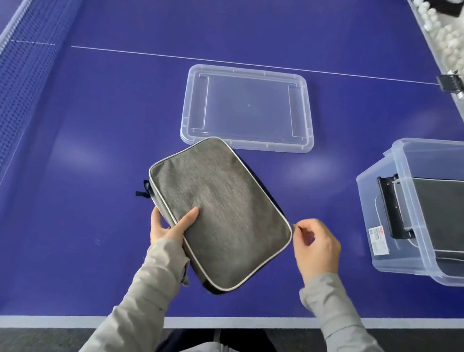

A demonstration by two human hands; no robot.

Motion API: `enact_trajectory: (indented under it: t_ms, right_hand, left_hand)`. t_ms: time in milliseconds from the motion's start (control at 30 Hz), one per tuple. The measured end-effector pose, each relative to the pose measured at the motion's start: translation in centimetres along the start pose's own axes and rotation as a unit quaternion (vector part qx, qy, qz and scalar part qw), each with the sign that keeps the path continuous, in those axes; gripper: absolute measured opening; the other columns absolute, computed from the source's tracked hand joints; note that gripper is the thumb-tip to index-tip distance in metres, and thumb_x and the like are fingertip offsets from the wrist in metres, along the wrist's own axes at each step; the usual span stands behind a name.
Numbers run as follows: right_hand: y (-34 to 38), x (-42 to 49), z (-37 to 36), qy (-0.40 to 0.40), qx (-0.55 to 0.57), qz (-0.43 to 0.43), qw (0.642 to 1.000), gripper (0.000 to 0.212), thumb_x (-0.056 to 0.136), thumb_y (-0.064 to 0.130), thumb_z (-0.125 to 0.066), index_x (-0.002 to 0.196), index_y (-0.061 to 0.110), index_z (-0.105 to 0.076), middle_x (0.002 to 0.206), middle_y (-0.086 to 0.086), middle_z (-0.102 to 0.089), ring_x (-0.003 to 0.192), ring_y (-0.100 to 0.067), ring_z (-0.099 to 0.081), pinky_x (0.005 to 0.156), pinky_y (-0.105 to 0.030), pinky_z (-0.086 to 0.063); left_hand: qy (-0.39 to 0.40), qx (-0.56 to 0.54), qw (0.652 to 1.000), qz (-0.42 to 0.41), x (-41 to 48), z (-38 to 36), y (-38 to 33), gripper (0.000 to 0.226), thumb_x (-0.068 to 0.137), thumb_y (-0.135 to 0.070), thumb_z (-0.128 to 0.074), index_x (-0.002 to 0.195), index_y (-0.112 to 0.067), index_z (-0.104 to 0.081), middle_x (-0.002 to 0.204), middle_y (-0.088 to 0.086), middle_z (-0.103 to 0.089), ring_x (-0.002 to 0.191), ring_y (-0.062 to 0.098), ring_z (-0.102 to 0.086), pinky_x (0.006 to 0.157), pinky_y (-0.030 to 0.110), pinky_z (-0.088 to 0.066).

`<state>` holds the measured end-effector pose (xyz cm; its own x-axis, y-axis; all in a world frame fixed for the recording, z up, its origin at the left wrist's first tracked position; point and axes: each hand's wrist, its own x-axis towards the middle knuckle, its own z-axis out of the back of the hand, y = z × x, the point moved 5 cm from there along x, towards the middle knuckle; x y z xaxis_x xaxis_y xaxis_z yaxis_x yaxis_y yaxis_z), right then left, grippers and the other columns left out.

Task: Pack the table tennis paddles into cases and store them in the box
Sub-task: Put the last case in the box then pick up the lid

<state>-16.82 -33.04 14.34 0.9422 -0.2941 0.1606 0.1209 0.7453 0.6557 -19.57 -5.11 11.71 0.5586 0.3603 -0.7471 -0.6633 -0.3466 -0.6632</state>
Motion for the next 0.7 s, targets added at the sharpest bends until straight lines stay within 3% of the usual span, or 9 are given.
enact_trajectory:
  t_ms: [133, 200, 300, 533, 700]
  right_hand:
    - [-0.6, 1.3, -1.3, 0.121, 0.111, -0.077, 0.983, 0.024, 0.078, 0.000, -0.066, 0.068, 0.021, -0.060, 0.063, 0.004, -0.063, 0.057, -0.017, -0.059, 0.059, -0.017, -0.049]
    - [-0.5, 1.8, -2.0, 0.175, 0.152, -0.108, 0.967, 0.029, 0.078, -0.002, -0.063, 0.065, 0.024, -0.061, 0.060, 0.003, -0.065, 0.052, -0.015, -0.059, 0.053, -0.023, -0.051]
    - [0.4, 2.9, -2.8, 0.224, 0.195, -0.122, 0.947, 0.029, 0.080, -0.003, -0.062, 0.066, 0.022, -0.062, 0.056, 0.006, -0.066, 0.048, -0.008, -0.059, 0.048, -0.019, -0.048]
    - [3.0, 8.0, -0.2, 0.138, 0.305, -0.130, 0.933, 0.026, 0.078, -0.010, -0.058, 0.068, 0.013, -0.062, 0.051, 0.006, -0.064, 0.044, -0.008, -0.056, 0.049, -0.016, -0.047]
    - [4.9, 8.0, 0.8, 0.196, 0.231, -0.082, 0.950, 0.024, 0.077, -0.009, -0.062, 0.066, 0.013, -0.061, 0.057, 0.001, -0.064, 0.045, -0.007, -0.054, 0.052, -0.014, -0.047]
  left_hand:
    - [0.057, 0.000, 0.993, -0.107, 0.8, 0.0, -2.0, 0.069, 0.059, -0.029, -0.084, 0.117, -0.037, -0.049, 0.073, -0.008, -0.072, 0.060, 0.014, -0.070, 0.048, 0.030, -0.055]
    - [0.095, 0.007, 0.984, -0.149, 1.1, -0.2, -3.3, 0.064, 0.061, -0.022, -0.083, 0.115, -0.035, -0.050, 0.074, -0.009, -0.073, 0.065, 0.014, -0.071, 0.054, 0.028, -0.056]
    - [0.149, 0.043, 0.969, -0.194, 1.2, -0.5, -5.3, 0.061, 0.060, -0.018, -0.081, 0.108, -0.040, -0.052, 0.078, -0.007, -0.074, 0.068, 0.017, -0.071, 0.055, 0.027, -0.055]
    - [0.277, 0.221, 0.901, -0.250, -0.1, -0.9, -7.4, 0.081, 0.055, -0.015, -0.082, 0.124, -0.031, -0.044, 0.083, 0.003, -0.072, 0.076, 0.019, -0.071, 0.066, 0.029, -0.056]
    - [0.260, 0.372, 0.842, -0.291, -0.5, -0.3, -7.7, 0.086, 0.051, -0.033, -0.087, 0.122, -0.046, -0.039, 0.093, 0.003, -0.069, 0.089, 0.021, -0.067, 0.089, 0.039, -0.052]
